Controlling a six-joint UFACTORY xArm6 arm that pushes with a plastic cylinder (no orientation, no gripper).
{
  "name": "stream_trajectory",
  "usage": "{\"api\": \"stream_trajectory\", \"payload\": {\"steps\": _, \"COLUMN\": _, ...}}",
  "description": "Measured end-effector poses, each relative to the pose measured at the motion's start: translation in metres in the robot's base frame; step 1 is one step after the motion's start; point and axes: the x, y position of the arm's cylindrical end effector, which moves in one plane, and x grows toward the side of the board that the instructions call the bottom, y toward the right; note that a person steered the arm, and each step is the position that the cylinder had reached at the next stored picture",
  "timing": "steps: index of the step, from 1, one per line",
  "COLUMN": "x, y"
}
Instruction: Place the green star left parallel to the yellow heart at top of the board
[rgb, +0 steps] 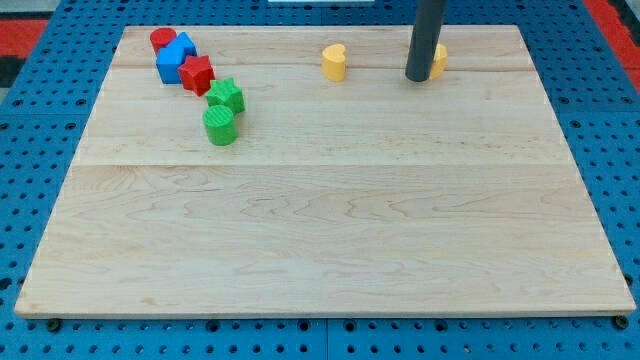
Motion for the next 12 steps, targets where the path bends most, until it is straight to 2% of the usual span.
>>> {"api": "stream_trajectory", "payload": {"steps": 3, "x": 0.075, "y": -0.063}}
{"api": "stream_trajectory", "payload": {"steps": 4, "x": 0.086, "y": -0.087}}
{"api": "stream_trajectory", "payload": {"steps": 6, "x": 0.086, "y": -0.098}}
{"api": "stream_trajectory", "payload": {"steps": 9, "x": 0.142, "y": -0.167}}
{"api": "stream_trajectory", "payload": {"steps": 12, "x": 0.147, "y": -0.206}}
